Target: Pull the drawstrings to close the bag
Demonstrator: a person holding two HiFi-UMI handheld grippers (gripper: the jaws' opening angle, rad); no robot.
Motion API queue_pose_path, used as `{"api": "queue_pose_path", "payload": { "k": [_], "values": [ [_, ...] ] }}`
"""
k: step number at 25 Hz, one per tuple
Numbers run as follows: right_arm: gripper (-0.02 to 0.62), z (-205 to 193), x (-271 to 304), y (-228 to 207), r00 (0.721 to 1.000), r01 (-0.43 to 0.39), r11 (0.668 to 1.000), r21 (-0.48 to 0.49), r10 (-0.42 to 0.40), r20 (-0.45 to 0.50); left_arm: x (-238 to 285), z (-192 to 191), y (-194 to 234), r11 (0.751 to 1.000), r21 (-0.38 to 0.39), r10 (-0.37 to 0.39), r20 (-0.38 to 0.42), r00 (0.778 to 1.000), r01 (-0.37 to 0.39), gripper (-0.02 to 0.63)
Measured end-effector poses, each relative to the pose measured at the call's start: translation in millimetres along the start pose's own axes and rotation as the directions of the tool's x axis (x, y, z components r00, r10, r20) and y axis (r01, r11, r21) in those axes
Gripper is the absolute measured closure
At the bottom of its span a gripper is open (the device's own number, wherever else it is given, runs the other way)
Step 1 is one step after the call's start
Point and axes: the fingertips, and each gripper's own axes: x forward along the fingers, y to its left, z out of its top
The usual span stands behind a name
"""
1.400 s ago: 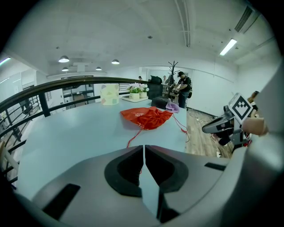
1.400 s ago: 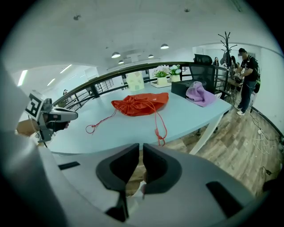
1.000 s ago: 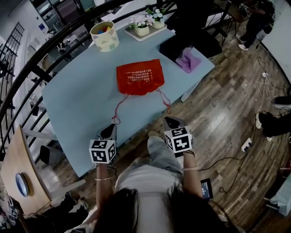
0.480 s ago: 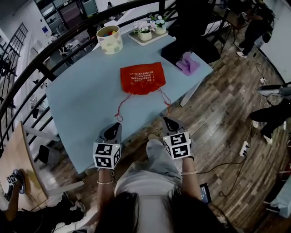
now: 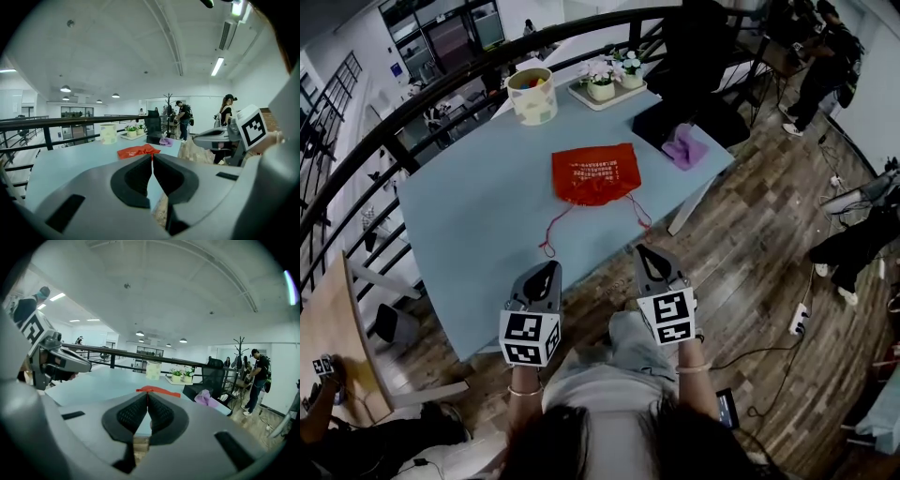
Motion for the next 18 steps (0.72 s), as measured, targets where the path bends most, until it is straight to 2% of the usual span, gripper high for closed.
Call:
{"api": "queue_pose_path", "payload": {
  "k": [6,10,18],
  "values": [
    [0.569,27,-8,-15,0.995,0.011,1.0,-0.009,-0.01,0.103,0,19,-6,1.0,-0.006,0.025,0.038,0.999,-0.024,0.584],
    [0.569,48,-18,-28,0.986,0.002,1.0,-0.029,0.003,0.165,3,37,-12,0.997,-0.008,0.071,0.068,0.995,-0.071,0.584],
    [0.569,63,-42,-51,0.976,-0.055,0.997,-0.049,0.064,0.207,4,74,-51,0.994,-0.01,0.113,0.128,0.985,-0.113,0.584]
  ]
}}
